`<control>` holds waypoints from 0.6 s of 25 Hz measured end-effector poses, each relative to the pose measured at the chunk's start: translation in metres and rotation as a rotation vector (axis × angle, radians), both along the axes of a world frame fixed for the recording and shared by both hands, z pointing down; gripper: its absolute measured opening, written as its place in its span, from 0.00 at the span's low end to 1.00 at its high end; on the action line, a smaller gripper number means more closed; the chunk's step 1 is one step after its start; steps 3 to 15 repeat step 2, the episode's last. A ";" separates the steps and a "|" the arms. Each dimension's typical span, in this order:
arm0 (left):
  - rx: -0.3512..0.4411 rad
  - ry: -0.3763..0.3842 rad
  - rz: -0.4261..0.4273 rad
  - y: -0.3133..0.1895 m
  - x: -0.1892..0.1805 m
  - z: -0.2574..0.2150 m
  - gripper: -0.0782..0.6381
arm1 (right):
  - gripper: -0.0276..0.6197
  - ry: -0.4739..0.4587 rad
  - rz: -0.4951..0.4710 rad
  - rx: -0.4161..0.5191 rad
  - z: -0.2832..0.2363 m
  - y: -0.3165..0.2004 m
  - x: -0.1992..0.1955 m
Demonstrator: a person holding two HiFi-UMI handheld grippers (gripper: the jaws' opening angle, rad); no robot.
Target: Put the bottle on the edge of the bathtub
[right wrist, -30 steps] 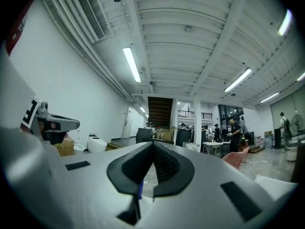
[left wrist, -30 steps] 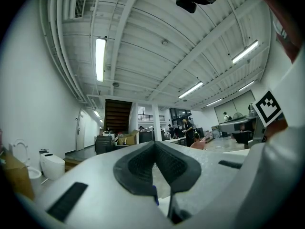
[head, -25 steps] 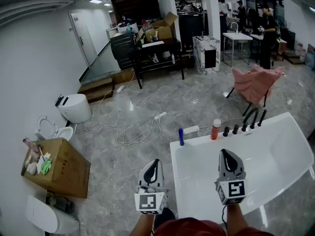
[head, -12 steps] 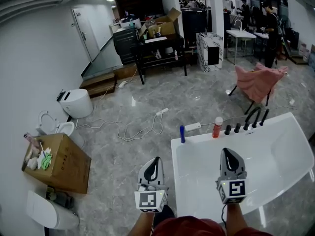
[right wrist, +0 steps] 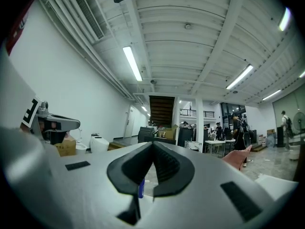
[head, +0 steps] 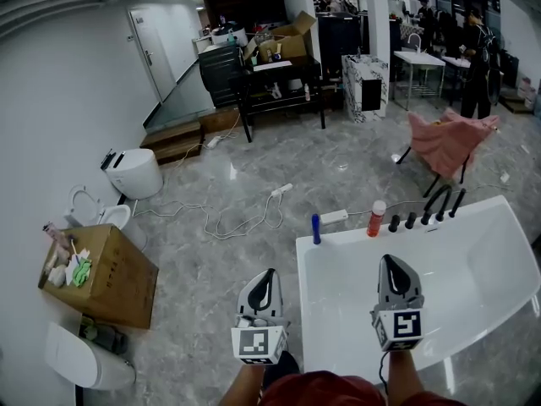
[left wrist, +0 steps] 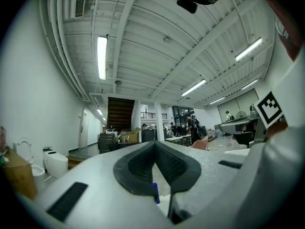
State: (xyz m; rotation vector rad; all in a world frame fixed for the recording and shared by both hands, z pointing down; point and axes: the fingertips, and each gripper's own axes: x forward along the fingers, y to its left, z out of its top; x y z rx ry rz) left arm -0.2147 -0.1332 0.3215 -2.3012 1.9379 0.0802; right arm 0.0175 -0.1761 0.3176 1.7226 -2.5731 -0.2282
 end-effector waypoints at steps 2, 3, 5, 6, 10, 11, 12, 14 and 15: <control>-0.005 0.002 -0.004 0.000 -0.001 -0.001 0.12 | 0.04 0.002 -0.004 0.004 -0.001 0.000 -0.001; -0.005 0.002 -0.004 0.000 -0.001 -0.001 0.12 | 0.04 0.002 -0.004 0.004 -0.001 0.000 -0.001; -0.005 0.002 -0.004 0.000 -0.001 -0.001 0.12 | 0.04 0.002 -0.004 0.004 -0.001 0.000 -0.001; -0.005 0.002 -0.004 0.000 -0.001 -0.001 0.12 | 0.04 0.002 -0.004 0.004 -0.001 0.000 -0.001; -0.005 0.002 -0.004 0.000 -0.001 -0.001 0.12 | 0.04 0.002 -0.004 0.004 -0.001 0.000 -0.001; -0.005 0.002 -0.004 0.000 -0.001 -0.001 0.12 | 0.04 0.002 -0.004 0.004 -0.001 0.000 -0.001; -0.005 0.002 -0.004 0.000 -0.001 -0.001 0.12 | 0.04 0.002 -0.004 0.004 -0.001 0.000 -0.001; -0.005 0.002 -0.004 0.000 -0.001 -0.001 0.12 | 0.04 0.002 -0.004 0.004 -0.001 0.000 -0.001; -0.005 0.002 -0.004 0.000 -0.001 -0.001 0.12 | 0.04 0.002 -0.004 0.004 -0.001 0.000 -0.001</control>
